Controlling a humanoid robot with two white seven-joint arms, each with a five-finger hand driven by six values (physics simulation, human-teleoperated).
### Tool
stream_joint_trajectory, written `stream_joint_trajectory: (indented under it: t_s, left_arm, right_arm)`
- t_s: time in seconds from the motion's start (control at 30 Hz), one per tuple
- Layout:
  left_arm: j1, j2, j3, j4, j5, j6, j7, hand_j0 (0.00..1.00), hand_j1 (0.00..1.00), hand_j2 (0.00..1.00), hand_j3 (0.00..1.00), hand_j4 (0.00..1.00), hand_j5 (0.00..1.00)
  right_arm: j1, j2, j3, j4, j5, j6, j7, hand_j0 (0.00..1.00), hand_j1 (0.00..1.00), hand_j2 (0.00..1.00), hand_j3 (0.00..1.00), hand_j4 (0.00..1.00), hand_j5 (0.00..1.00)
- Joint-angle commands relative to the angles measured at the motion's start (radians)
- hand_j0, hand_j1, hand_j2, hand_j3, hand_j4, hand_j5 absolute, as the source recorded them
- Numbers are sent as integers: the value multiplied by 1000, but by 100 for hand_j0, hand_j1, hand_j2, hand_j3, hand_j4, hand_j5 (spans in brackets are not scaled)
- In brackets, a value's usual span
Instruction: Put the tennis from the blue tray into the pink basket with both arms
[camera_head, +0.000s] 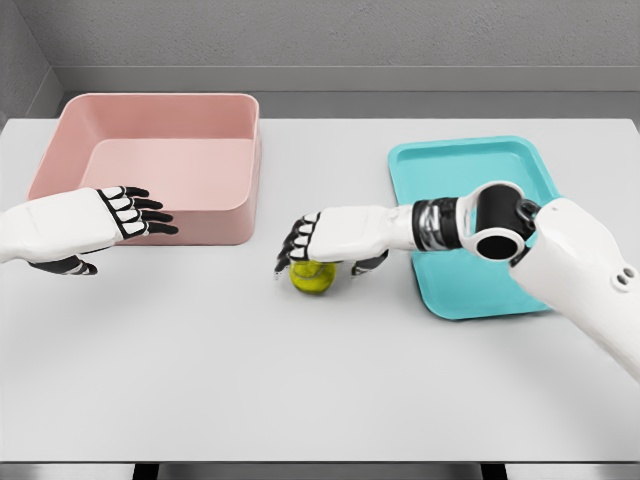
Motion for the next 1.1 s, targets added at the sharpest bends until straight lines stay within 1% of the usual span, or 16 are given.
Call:
stream_joint_trajectory:
  t_s: [0.0,0.13,0.2,0.27,0.3,0.33,0.37,0.4,0.47,0.53,0.6,0.67,0.73,0.83,0.93,1.07]
  left_arm:
    - [0,1,0,0,6,1,1,100,100,100,100,100,100]
    - [0,-36,-1,-2,1,1,-1,100,100,100,100,100,100]
    - [0,-86,-1,-3,-36,1,1,100,100,100,100,100,100]
    - [0,-123,-1,-5,-71,1,-1,100,100,100,100,100,100]
    - [-2,-140,-1,-5,-83,1,-1,100,100,100,100,100,100]
    - [-2,-161,-1,-5,-102,1,-1,100,100,100,100,100,100]
    - [0,-189,-1,-6,-128,1,-1,100,100,100,100,100,100]
    - [-2,-203,-1,-8,-148,1,-1,100,100,100,100,100,100]
    - [-3,-227,-1,-11,-169,1,-1,100,100,100,100,100,100]
    - [-6,-250,-6,-11,-195,1,-1,100,100,100,100,100,100]
    - [-69,-292,-82,-8,-217,1,-1,100,100,100,100,100,100]
    - [-100,-333,-131,-9,-248,1,-1,100,100,100,100,100,100]
    - [-129,-358,-164,-8,-251,1,-1,100,100,100,100,100,100]
    - [-175,-371,-217,0,-249,1,-1,100,100,100,100,100,100]
    - [-210,-394,-262,2,-248,1,-1,100,100,100,100,100,100]
    - [-239,-417,-291,12,-243,1,-1,100,100,100,100,100,100]
  right_arm:
    - [2,-20,-116,-54,-11,3,-1,100,100,100,100,100,100]
    - [28,-34,-275,-100,-20,3,-1,100,100,100,100,100,100]
    - [97,-94,-418,-116,-95,3,-1,100,100,100,100,100,100]
    - [241,-180,-623,-173,-241,3,-1,100,100,100,100,100,100]
    - [368,-192,-791,-215,-297,3,-1,100,100,100,100,100,100]
    - [440,-192,-904,-242,-327,3,-1,100,100,100,100,100,100]
    - [492,-192,-973,-254,-359,3,-1,100,100,100,100,100,100]
    - [518,-191,-1009,-255,-379,3,-1,100,100,100,100,100,100]
    - [575,-188,-1062,-267,-380,3,-1,100,100,100,100,100,100]
    - [611,-181,-1068,-273,-380,3,-1,100,100,100,100,100,100]
    - [641,-160,-1065,-274,-380,3,-1,100,100,100,100,100,100]
    - [664,-137,-1070,-276,-380,3,-1,100,100,100,100,100,100]
    - [667,-76,-1064,-278,-382,3,-1,100,100,100,100,100,100]
    - [700,-22,-1064,-281,-385,3,-1,100,100,100,100,100,100]
    - [701,-13,-1064,-281,-386,3,-1,100,100,100,100,100,100]
    - [703,-13,-1064,-279,-385,3,-1,100,100,100,100,100,100]
